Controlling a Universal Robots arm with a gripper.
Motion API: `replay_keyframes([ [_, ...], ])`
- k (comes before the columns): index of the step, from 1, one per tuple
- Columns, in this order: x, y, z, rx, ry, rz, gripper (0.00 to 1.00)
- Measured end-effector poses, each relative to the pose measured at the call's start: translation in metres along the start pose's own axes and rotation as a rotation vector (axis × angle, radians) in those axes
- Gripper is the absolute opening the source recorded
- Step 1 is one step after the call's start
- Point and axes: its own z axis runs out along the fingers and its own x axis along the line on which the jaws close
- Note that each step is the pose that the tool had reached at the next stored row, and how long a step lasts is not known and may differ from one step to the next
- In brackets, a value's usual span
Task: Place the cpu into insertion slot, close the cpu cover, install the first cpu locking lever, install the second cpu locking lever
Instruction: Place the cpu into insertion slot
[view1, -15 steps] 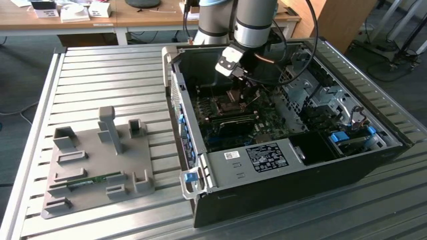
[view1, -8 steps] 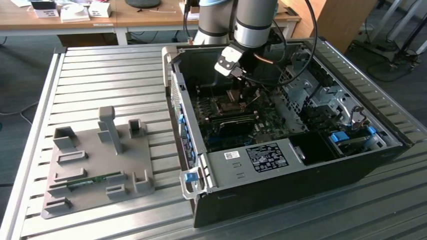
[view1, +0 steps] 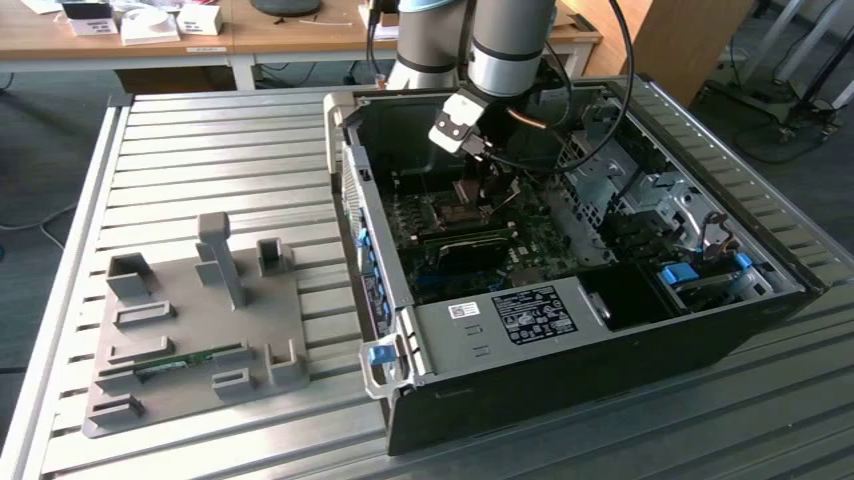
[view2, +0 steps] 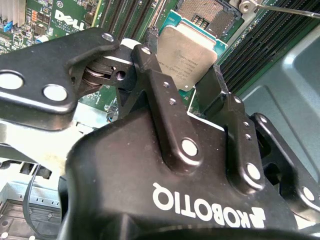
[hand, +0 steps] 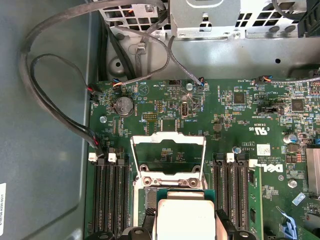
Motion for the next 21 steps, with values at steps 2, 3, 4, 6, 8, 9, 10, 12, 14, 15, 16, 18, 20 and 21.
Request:
replay_keyframes([
  [2, 0.0, 0.0, 0.0004, 0.0001, -0.0002, 0.0, 0.54],
  [3, 0.0, 0.0, 0.0004, 0.0002, -0.0002, 0.0, 0.54],
  [4, 0.0, 0.0, 0.0004, 0.0002, -0.0002, 0.0, 0.54],
  [6, 0.0, 0.0, 0.0008, 0.0001, 0.0, 0.0, 0.54],
  [8, 0.0, -0.0001, 0.0008, 0.0002, -0.0003, 0.0, 0.54],
  [9, 0.0, -0.0001, 0.0009, 0.0002, -0.0002, 0.0, 0.54],
  [10, 0.0, -0.0001, 0.0009, 0.0002, -0.0003, 0.0, 0.54],
  [12, 0.0, 0.0, 0.0006, 0.0001, 0.0, 0.0, 0.54],
  [14, 0.0, 0.0, 0.0001, 0.0002, -0.0002, 0.0, 0.54],
  [15, 0.0, 0.0, 0.0001, 0.0002, -0.0002, 0.0, 0.54],
  [16, 0.0, 0.0, -0.0001, 0.0002, -0.0002, 0.0, 0.54],
  [18, 0.0, 0.0, -0.0001, 0.0002, -0.0002, 0.0, 0.54],
  [20, 0.0, 0.0, 0.0001, 0.0003, -0.0003, 0.0, 0.54],
  [21, 0.0, 0.0, 0.0005, 0.0002, -0.0002, 0.0, 0.54],
])
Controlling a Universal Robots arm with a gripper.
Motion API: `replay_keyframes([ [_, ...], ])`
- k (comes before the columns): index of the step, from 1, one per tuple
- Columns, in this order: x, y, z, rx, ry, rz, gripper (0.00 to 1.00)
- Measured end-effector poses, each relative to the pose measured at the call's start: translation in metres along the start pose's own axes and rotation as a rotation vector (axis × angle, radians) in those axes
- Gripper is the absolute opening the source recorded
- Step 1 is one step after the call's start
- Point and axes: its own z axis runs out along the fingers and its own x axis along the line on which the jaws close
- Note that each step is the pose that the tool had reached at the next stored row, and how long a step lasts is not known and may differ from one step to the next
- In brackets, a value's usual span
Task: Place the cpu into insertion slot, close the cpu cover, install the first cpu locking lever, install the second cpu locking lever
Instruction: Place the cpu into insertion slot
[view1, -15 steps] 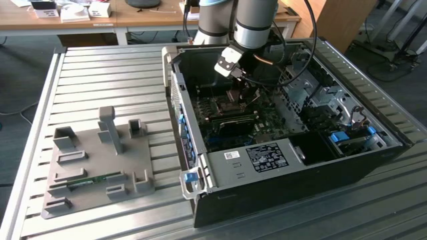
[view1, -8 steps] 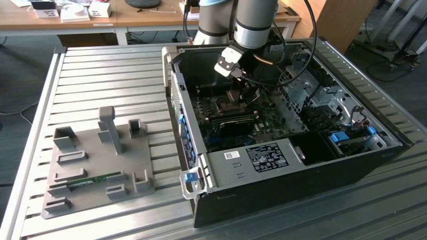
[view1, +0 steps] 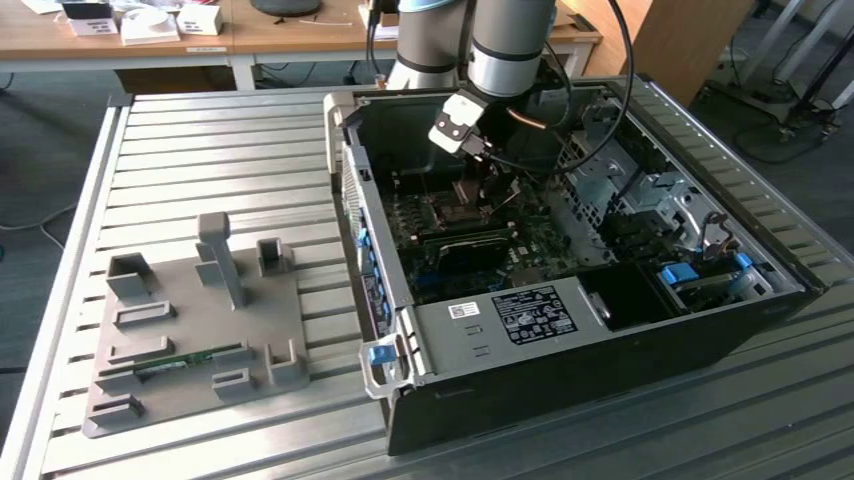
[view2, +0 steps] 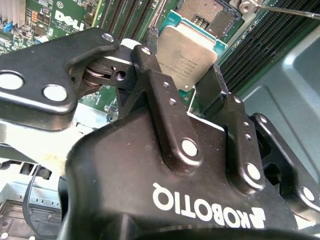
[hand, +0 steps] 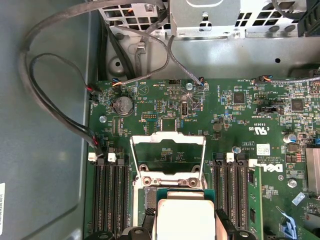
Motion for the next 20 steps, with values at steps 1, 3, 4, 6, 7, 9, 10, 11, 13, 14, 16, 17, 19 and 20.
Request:
replay_keyframes([
  [1, 0.0, 0.0, 0.0004, 0.0, 0.0, 0.0, 0.54],
  [3, -0.0001, -0.0001, 0.0007, 0.0001, -0.0002, 0.0, 0.54],
  [4, -0.0001, -0.0001, 0.0007, 0.0002, -0.0003, 0.0, 0.54],
  [6, 0.0, -0.0001, 0.0009, 0.0, 0.0, 0.0, 0.54],
  [7, -0.0001, -0.0001, 0.0009, 0.0, -0.0001, 0.0, 0.54],
  [9, -0.0001, -0.0011, 0.0011, -0.0001, 0.0002, 0.0, 0.54],
  [10, -0.0001, -0.0025, 0.0013, -0.0001, 0.0002, 0.0, 0.54],
  [11, -0.0001, -0.004, 0.0014, -0.0001, 0.0002, 0.0, 0.54],
  [13, 0.0, -0.0057, 0.0018, 0.0, 0.001, 0.0, 0.54],
  [14, 0.0003, -0.006, 0.0022, 0.0, 0.0016, 0.0, 0.54],
  [16, 0.0013, -0.0065, 0.003, 0.0, 0.0029, 0.0, 0.54],
  [17, 0.0021, -0.0068, 0.0035, 0.0, 0.0041, 0.0, 0.54],
  [19, 0.0035, -0.0076, 0.0047, 0.0, 0.0071, 0.001, 0.54],
  [20, 0.004, -0.0081, 0.0053, 0.0, 0.0094, 0.001, 0.54],
])
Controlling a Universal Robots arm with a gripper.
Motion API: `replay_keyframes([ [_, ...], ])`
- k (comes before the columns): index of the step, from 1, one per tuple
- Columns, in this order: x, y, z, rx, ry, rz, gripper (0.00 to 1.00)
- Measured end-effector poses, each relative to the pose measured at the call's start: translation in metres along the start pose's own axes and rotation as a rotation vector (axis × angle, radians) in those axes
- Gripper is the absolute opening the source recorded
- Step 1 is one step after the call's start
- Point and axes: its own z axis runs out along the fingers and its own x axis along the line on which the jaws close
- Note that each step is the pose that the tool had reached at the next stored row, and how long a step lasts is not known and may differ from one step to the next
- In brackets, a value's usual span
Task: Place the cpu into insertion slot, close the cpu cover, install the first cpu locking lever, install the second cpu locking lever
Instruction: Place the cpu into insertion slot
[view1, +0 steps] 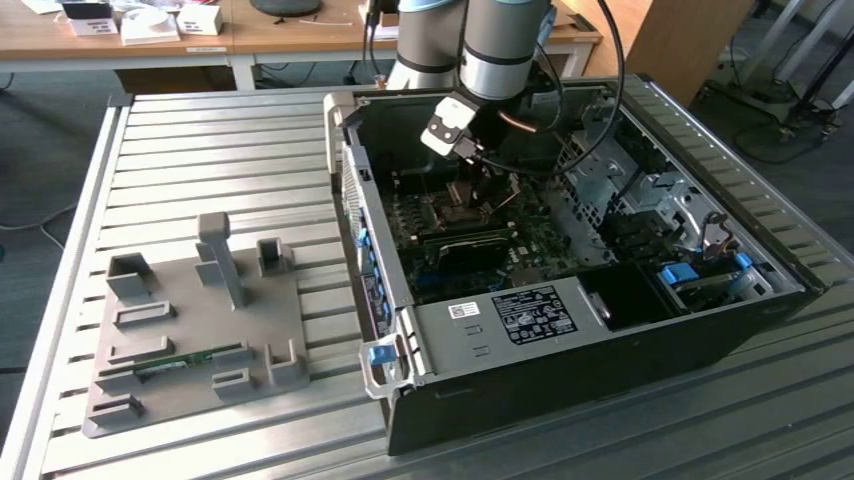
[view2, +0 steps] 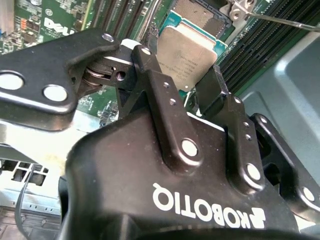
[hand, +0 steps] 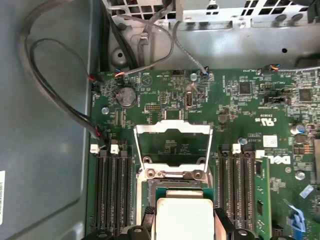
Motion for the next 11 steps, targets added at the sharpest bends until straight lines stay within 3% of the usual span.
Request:
replay_keyframes([
  [3, 0.0003, -0.0009, 0.0028, 0.0001, 0.0057, 0.0, 0.54],
  [11, 0.0002, -0.0016, 0.0087, 0.0002, 0.0062, 0.001, 0.54],
])
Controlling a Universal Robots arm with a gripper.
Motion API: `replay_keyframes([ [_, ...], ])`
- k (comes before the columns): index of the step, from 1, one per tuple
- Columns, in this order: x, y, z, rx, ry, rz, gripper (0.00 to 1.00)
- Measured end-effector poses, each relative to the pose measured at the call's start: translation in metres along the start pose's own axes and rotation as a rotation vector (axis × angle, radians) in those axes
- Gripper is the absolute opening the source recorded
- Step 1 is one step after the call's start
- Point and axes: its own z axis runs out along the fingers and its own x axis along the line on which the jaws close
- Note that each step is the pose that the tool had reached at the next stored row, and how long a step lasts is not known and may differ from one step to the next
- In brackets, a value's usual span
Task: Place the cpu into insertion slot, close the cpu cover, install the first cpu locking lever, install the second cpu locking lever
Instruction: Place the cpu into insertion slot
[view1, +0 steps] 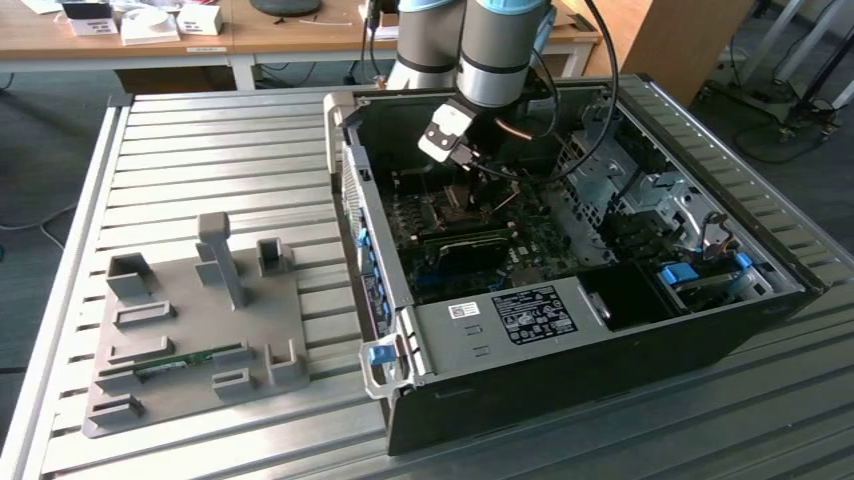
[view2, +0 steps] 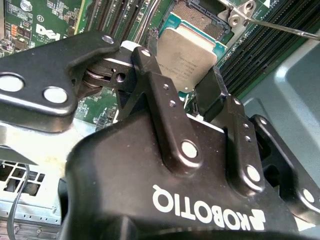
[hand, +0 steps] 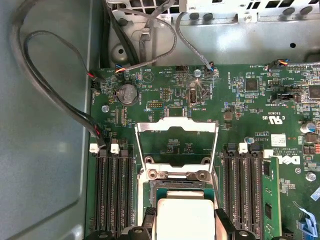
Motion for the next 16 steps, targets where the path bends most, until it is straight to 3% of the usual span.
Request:
replay_keyframes([
  [16, 0.0034, -0.0002, 0.0024, -0.0001, 0.0001, 0.001, 0.54],
])
